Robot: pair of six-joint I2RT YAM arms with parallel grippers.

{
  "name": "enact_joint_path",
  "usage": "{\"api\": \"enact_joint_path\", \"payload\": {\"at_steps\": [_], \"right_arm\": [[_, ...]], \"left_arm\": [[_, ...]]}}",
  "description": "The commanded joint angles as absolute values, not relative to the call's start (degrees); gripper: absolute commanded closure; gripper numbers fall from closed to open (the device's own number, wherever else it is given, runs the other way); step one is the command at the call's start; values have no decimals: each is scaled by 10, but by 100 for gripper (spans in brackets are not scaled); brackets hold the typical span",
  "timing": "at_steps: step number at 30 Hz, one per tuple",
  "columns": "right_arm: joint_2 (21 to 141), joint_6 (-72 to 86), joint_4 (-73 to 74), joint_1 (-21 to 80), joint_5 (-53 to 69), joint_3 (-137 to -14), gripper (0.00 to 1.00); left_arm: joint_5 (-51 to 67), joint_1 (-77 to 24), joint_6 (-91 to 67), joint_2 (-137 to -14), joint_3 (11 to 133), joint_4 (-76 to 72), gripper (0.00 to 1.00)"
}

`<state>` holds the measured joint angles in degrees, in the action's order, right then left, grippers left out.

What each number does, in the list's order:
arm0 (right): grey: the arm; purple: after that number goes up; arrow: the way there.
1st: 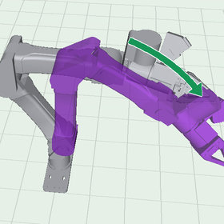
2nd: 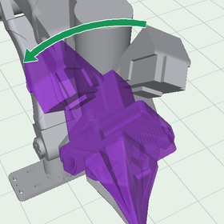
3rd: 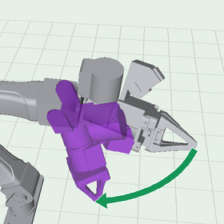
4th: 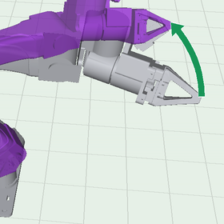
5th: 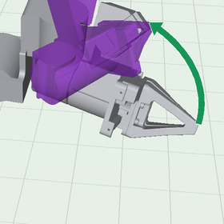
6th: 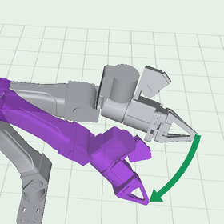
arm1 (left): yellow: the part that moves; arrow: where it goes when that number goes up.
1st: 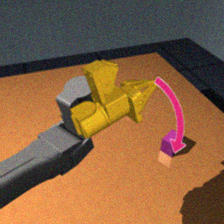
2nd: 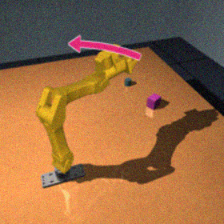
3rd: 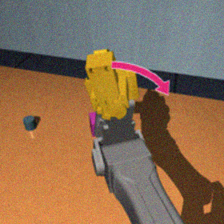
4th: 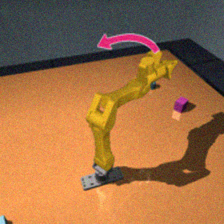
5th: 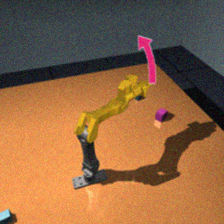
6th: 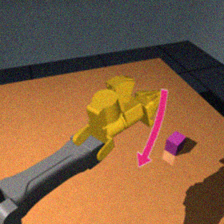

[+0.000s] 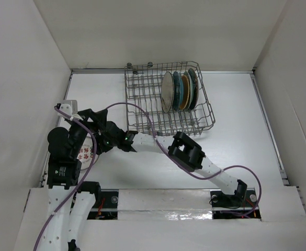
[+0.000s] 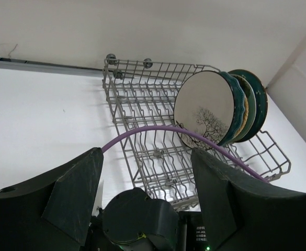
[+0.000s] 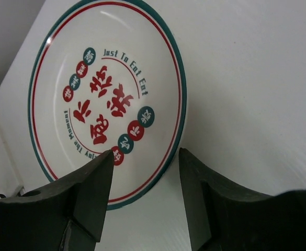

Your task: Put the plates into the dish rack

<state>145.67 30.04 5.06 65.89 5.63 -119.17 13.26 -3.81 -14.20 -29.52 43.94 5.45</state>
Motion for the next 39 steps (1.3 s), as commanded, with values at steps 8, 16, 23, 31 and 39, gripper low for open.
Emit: {"api": "enact_joint_path", "payload": {"at_steps": [8, 16, 23, 31, 39], "right_arm": [[1488, 368, 7, 645, 71, -1190, 90], [1404, 386, -109, 645, 62, -1095, 100], [1301, 359, -131, 645, 40, -1056, 100], [1148, 313, -142, 615, -74, -972, 100], [1017, 267, -117, 496, -203, -859, 100]], "left_arm": [[135, -41, -142, -282, 437, 34, 35], [112, -41, -135, -253, 439, 40, 39], [70, -47, -133, -218, 446, 46, 41], [38, -47, -136, -167, 439, 34, 52], [47, -47, -140, -173, 432, 27, 86]]}}
